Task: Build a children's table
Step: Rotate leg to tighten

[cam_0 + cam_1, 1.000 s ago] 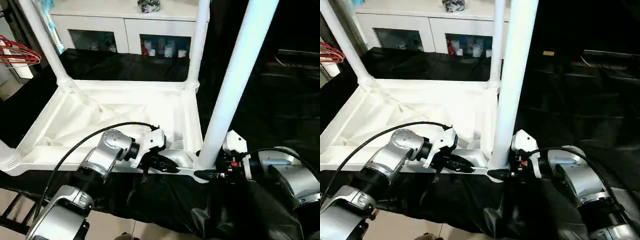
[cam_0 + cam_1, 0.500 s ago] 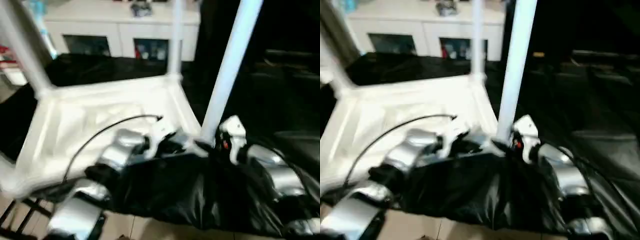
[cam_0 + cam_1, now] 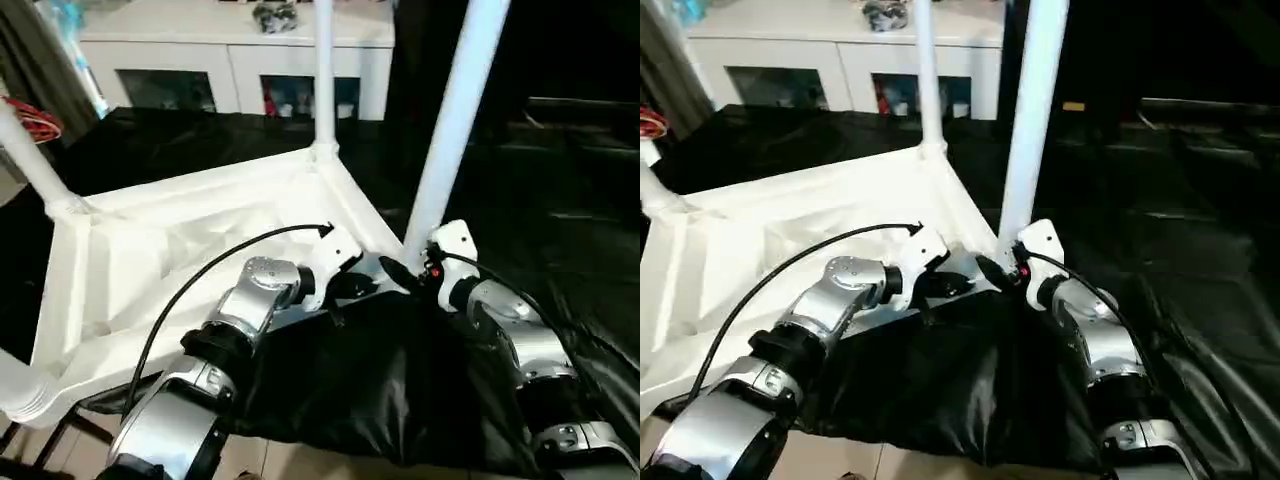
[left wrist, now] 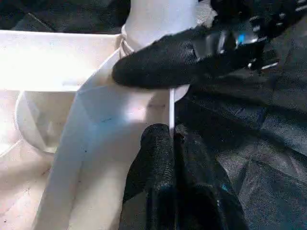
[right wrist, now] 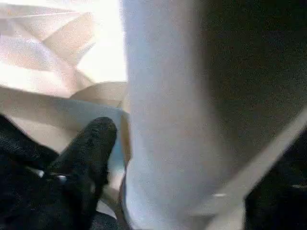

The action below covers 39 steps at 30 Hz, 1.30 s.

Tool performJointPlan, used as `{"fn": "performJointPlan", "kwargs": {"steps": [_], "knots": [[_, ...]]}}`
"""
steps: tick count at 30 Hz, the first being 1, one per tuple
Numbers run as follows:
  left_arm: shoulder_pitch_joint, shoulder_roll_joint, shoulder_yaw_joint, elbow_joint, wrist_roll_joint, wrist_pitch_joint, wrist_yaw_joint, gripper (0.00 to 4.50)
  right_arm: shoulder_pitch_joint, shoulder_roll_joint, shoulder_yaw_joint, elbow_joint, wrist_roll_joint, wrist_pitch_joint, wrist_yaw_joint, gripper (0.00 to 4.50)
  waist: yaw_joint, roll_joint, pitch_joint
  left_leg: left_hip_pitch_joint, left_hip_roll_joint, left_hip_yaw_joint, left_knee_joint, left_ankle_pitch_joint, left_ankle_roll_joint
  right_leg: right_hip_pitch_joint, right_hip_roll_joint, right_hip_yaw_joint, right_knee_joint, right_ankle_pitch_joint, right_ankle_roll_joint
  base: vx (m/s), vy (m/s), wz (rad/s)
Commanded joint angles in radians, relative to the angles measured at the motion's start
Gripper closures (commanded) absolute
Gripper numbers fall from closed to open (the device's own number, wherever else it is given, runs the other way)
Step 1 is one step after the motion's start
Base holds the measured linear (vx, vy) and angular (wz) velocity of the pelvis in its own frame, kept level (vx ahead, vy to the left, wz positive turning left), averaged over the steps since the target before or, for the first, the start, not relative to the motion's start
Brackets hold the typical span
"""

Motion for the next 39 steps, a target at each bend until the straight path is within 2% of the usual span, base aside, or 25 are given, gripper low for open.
{"fn": "performJointPlan", "kwargs": {"steps": [1, 2, 3, 6, 9, 13, 16, 20, 23, 25, 27, 30, 34, 37, 38, 39], "knots": [[0.0, -0.039, -0.019, -0.057, -0.056, -0.062, -0.073, 4.5, 0.027, 0.019, 0.108, -0.018, 0.004, 0.006, 0.11, 0.46, 0.004, -0.021, -0.059, 0.008, 0.017, -0.009, -0.072, -0.234, 0.067, 0.038, -0.04, 0.024, -0.08, -0.271, -0.227, 0.0, 0.0, 0.0], [0.002, -0.034, -0.02, -0.06, -0.058, -0.064, -0.085, 4.5, 0.031, 0.009, 0.111, -0.024, 0.002, 0.001, 0.125, 0.24, 0.005, -0.021, -0.059, 0.006, 0.017, -0.009, -0.072, -0.229, 0.069, 0.04, -0.04, 0.024, -0.078, -0.263, -0.229, 0.0, 0.0, 0.0], [0.019, -0.006, -0.025, -0.082, -0.076, -0.071, -0.162, 4.5, 0.056, -0.042, 0.116, -0.054, 0.009, -0.022, 0.205, 0.24, 0.012, -0.022, -0.06, 0.004, 0.018, -0.01, -0.07, -0.211, 0.08, 0.045, -0.042, 0.023, -0.075, -0.24, -0.231, 0.0, 0.0, 0.0], [0.035, 0.026, -0.033, -0.105, -0.092, -0.073, -0.235, 4.5, 0.091, -0.104, 0.127, -0.106, 0.036, -0.033, 0.322, 0.24, 0.016, -0.022, -0.059, 0.002, 0.019, -0.007, -0.07, -0.21, 0.092, 0.043, -0.041, 0.024, -0.074, -0.239, -0.235, 0.0, 0.0, 0.0], [0.049, 0.057, -0.042, -0.128, -0.106, -0.073, -0.309, 4.5, 0.123, -0.161, 0.138, -0.158, 0.065, -0.018, 0.428, 0.24, 0.026, -0.019, -0.058, 0.004, 0.023, -0.007, -0.071, -0.208, 0.098, 0.043, -0.04, 0.023, -0.071, -0.24, -0.241, 0.0, 0.0, 0.0], [0.064, 0.086, -0.045, -0.16, -0.125, -0.061, -0.385, 4.5, 0.149, -0.211, 0.149, -0.199, 0.086, 0.005, 0.518, 0.24, 0.031, -0.02, -0.057, 0.003, 0.026, -0.008, -0.073, -0.215, 0.094, 0.045, -0.04, 0.024, -0.07, -0.25, -0.241, 0.0, 0.0, 0.0], [0.078, 0.12, -0.055, -0.185, -0.131, -0.048, -0.448, 4.5, 0.165, -0.247, 0.163, -0.226, 0.098, 0.019, 0.575, 0.5, 0.034, -0.016, -0.055, 0.005, 0.027, -0.007, -0.074, -0.227, 0.087, 0.04, -0.041, 0.026, -0.072, -0.271, -0.239, 0.0, 0.0, 0.0], [0.086, 0.149, -0.062, -0.197, -0.133, -0.037, -0.494, 4.5, 0.172, -0.261, 0.171, -0.246, 0.107, 0.039, 0.603, 0.9, 0.037, -0.018, -0.056, 0.006, 0.026, -0.008, -0.075, -0.234, 0.073, 0.04, -0.041, 0.026, -0.073, -0.289, -0.232, 0.0, 0.0, 0.0], [0.089, 0.158, -0.061, -0.202, -0.133, -0.035, -0.506, 4.5, 0.174, -0.269, 0.175, -0.255, 0.106, 0.046, 0.616, 0.96, 0.039, -0.017, -0.057, 0.007, 0.027, -0.008, -0.075, -0.222, 0.07, 0.039, -0.041, 0.026, -0.07, -0.266, -0.236, 0.0, 0.0, 0.0], [0.09, 0.163, -0.06, -0.202, -0.131, -0.035, -0.508, 4.5, 0.174, -0.274, 0.178, -0.255, 0.106, 0.045, 0.624, 1.31, 0.04, -0.017, -0.057, 0.006, 0.026, -0.007, -0.073, -0.218, 0.071, 0.04, -0.041, 0.026, -0.069, -0.251, -0.24, 0.0, 0.0, 0.0], [0.091, 0.164, -0.058, -0.205, -0.131, -0.032, -0.505, 4.5, 0.176, -0.279, 0.182, -0.257, 0.103, 0.044, 0.63, 1.36, 0.041, -0.017, -0.058, 0.007, 0.026, -0.007, -0.073, -0.21, 0.071, 0.041, -0.041, 0.026, -0.067, -0.235, -0.245, 0.0, 0.0, 0.0], [0.093, 0.165, -0.059, -0.21, -0.134, -0.029, -0.502, 4.5, 0.181, -0.278, 0.184, -0.264, 0.105, 0.053, 0.635, 1.71, 0.042, -0.019, -0.058, 0.006, 0.025, -0.007, -0.071, -0.204, 0.075, 0.042, -0.04, 0.026, -0.066, -0.224, -0.248, 0.0, 0.0, 0.0], [0.094, 0.159, -0.05, -0.204, -0.125, -0.034, -0.466, 4.5, 0.194, -0.255, 0.182, -0.265, 0.112, 0.058, 0.612, 1.84, 0.043, -0.02, -0.059, 0.006, 0.025, -0.007, -0.07, -0.193, 0.079, 0.042, -0.041, 0.026, -0.065, -0.223, -0.246, 0.0, 0.0, 0.0], [0.09, 0.15, -0.042, -0.186, -0.113, -0.038, -0.428, 4.5, 0.196, -0.231, 0.167, -0.253, 0.122, 0.053, 0.585, 1.86, 0.042, -0.02, -0.057, 0.006, 0.025, -0.007, -0.071, -0.208, 0.075, 0.04, -0.041, 0.026, -0.068, -0.252, -0.239, 0.0, 0.0, 0.0], [0.083, 0.141, -0.034, -0.174, -0.096, -0.039, -0.376, 4.5, 0.193, -0.208, 0.154, -0.239, 0.118, 0.044, 0.543, 1.87, 0.041, -0.016, -0.056, 0.007, 0.025, -0.007, -0.072, -0.22, 0.069, 0.038, -0.042, 0.026, -0.07, -0.272, -0.234, 0.0, 0.0, 0.0], [0.075, 0.129, -0.025, -0.162, -0.089, -0.033, -0.333, 4.5, 0.184, -0.181, 0.14, -0.213, 0.104, 0.021, 0.485, 1.87, 0.038, -0.017, -0.054, 0.008, 0.023, -0.007, -0.075, -0.241, 0.056, 0.035, -0.043, 0.026, -0.076, -0.31, -0.226, 0.0, 0.0, 0.0]]}}
